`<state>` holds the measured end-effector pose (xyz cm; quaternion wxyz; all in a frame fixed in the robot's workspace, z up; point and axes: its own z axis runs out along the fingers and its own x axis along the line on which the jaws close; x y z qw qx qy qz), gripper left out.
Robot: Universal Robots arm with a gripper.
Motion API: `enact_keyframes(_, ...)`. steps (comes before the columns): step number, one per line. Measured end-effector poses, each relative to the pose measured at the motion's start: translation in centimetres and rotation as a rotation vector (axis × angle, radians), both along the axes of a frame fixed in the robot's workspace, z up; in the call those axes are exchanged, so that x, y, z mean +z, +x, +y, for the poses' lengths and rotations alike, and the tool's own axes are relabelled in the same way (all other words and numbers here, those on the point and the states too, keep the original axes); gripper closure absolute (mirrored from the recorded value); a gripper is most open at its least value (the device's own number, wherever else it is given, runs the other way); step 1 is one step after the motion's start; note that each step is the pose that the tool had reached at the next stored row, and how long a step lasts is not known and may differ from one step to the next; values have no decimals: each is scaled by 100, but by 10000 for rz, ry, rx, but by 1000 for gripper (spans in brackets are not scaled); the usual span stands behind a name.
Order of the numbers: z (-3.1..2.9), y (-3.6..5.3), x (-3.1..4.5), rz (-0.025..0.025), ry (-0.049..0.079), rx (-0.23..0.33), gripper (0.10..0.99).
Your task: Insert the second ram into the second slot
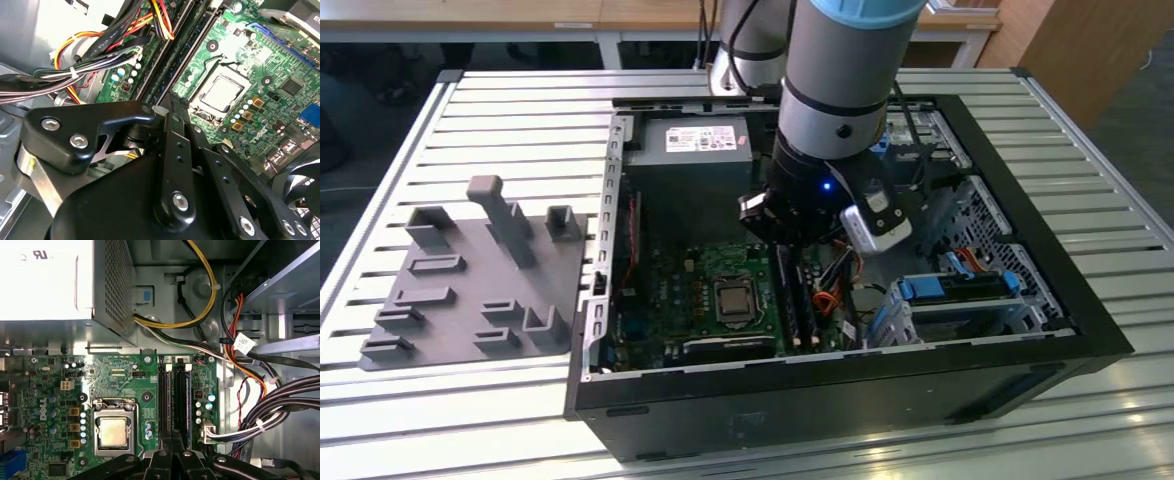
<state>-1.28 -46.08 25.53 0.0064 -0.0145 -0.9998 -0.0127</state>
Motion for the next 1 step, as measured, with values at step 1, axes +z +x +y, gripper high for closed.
enact_keyframes(1,0,0,1,0,0,0,980)
